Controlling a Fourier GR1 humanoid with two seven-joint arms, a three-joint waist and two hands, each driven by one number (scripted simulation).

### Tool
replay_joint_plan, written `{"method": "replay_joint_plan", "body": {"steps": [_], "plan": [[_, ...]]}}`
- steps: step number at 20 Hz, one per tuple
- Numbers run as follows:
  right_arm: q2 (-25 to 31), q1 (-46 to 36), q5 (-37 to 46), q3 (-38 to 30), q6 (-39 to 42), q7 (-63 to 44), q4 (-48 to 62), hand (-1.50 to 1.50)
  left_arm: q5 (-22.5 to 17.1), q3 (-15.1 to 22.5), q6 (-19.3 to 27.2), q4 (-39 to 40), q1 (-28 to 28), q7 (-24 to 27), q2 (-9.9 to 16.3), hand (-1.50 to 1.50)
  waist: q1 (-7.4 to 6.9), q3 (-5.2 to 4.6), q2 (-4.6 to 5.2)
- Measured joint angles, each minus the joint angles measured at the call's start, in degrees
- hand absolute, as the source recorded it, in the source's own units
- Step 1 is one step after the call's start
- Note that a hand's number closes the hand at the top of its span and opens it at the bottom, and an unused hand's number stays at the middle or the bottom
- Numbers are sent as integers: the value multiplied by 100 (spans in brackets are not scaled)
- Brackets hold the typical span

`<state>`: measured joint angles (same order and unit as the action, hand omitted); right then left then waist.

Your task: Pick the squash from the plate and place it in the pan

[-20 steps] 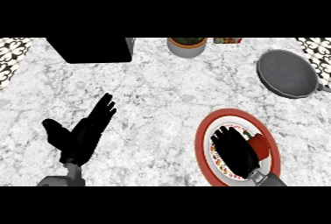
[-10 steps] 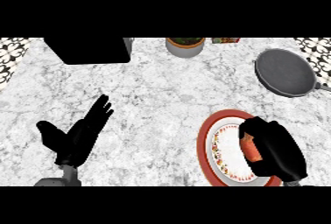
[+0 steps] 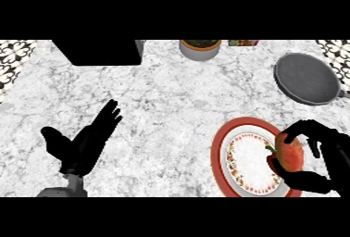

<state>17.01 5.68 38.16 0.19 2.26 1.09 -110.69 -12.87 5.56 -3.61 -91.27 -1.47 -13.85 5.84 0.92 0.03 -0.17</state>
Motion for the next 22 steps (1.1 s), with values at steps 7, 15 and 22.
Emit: {"method": "replay_joint_plan", "body": {"steps": [7, 15, 22], "plan": [[223, -899, -848, -1021, 71, 606, 1561, 150, 71, 14, 5, 38, -134, -88, -57, 0, -105, 0, 22], [527, -2470, -305, -1494, -1018, 1689, 4302, 150, 163, 102, -46, 21, -115, -57, -122, 0, -200, 4, 47], [729, -3665, -291, -2185, -2262, 2513, 6502, 150, 212, 133, -45, 128, -278, -35, -209, 0, -285, 12, 88]]}}
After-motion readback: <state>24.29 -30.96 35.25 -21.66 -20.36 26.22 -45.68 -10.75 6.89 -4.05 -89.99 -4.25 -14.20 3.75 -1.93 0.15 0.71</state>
